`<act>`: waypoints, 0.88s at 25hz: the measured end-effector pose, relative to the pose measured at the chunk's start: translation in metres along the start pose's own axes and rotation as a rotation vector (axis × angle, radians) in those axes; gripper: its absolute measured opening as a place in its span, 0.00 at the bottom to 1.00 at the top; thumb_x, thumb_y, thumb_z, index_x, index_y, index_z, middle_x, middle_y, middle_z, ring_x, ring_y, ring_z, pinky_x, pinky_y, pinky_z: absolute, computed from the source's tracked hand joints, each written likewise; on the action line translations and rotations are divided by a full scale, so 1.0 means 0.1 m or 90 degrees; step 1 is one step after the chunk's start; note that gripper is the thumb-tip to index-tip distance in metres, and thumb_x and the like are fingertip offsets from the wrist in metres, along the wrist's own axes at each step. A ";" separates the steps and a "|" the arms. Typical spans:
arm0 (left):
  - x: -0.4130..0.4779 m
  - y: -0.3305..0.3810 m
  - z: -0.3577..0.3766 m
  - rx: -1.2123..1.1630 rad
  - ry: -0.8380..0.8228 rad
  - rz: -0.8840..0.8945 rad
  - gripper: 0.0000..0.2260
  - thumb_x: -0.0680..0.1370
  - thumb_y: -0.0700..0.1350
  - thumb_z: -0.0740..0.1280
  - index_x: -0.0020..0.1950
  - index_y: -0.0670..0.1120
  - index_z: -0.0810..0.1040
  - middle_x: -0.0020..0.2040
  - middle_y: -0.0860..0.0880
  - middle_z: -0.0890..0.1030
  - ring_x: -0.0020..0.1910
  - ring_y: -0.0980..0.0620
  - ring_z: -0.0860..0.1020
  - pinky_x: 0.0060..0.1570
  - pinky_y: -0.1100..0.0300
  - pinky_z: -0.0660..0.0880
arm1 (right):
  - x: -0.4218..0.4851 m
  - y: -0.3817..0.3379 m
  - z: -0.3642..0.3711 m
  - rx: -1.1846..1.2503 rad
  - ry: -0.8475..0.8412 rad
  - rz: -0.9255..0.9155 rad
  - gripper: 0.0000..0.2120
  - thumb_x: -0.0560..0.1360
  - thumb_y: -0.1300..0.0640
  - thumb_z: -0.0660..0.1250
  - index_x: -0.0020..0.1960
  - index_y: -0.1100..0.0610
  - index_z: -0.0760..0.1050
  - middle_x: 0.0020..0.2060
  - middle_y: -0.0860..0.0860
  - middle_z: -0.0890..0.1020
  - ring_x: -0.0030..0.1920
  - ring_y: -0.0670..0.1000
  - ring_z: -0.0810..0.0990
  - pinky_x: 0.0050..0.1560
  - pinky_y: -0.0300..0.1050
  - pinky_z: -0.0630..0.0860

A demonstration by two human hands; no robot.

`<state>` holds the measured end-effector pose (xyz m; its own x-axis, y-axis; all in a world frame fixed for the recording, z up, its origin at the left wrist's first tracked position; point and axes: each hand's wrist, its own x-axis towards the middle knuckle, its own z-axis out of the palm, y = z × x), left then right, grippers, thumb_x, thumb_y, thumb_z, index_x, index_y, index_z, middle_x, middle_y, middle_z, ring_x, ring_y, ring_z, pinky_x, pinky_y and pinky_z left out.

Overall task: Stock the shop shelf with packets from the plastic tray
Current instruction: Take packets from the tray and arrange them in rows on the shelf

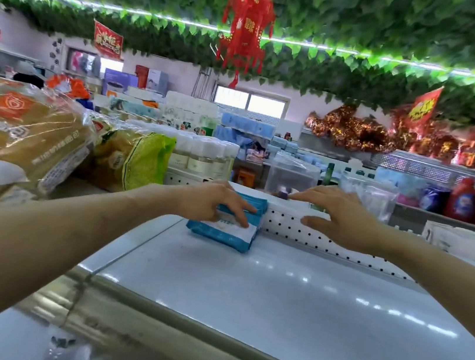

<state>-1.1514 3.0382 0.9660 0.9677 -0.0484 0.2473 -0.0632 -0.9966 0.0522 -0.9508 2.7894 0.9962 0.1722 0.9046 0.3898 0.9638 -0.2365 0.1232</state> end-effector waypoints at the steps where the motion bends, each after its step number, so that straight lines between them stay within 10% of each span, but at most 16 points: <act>1: 0.00 -0.02 0.04 0.006 0.017 0.004 0.26 0.78 0.30 0.68 0.65 0.59 0.82 0.76 0.61 0.71 0.62 0.69 0.64 0.65 0.72 0.56 | -0.01 -0.04 -0.02 0.000 -0.001 0.000 0.23 0.80 0.43 0.67 0.73 0.33 0.66 0.68 0.41 0.75 0.69 0.48 0.71 0.70 0.61 0.66; 6: -0.20 -0.10 0.01 -0.063 0.046 -0.044 0.27 0.79 0.31 0.68 0.64 0.63 0.81 0.77 0.59 0.67 0.75 0.56 0.64 0.76 0.51 0.66 | 0.09 -0.35 -0.04 0.005 -0.023 -0.057 0.22 0.81 0.45 0.65 0.74 0.35 0.67 0.71 0.41 0.73 0.71 0.49 0.68 0.72 0.61 0.63; 17: -2.36 0.64 -0.62 0.063 0.089 -0.439 0.19 0.82 0.43 0.67 0.73 0.55 0.75 0.62 0.62 0.75 0.55 0.68 0.74 0.57 0.68 0.71 | 0.63 -1.84 -0.02 0.154 -0.045 -0.466 0.23 0.82 0.43 0.65 0.75 0.43 0.69 0.68 0.45 0.75 0.66 0.46 0.72 0.69 0.49 0.68; 22: -3.37 1.63 -0.53 0.074 0.092 -0.686 0.18 0.82 0.50 0.68 0.73 0.57 0.75 0.67 0.58 0.78 0.63 0.59 0.76 0.59 0.63 0.72 | 0.35 -2.86 -0.01 0.230 -0.094 -0.693 0.23 0.82 0.45 0.65 0.75 0.50 0.71 0.65 0.47 0.76 0.62 0.45 0.73 0.62 0.41 0.69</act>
<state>-1.5004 2.8952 0.9429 0.4632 0.8535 0.2386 0.8302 -0.5121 0.2204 -1.2209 2.8885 0.9754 -0.7861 0.6056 0.1236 0.6144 0.7873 0.0506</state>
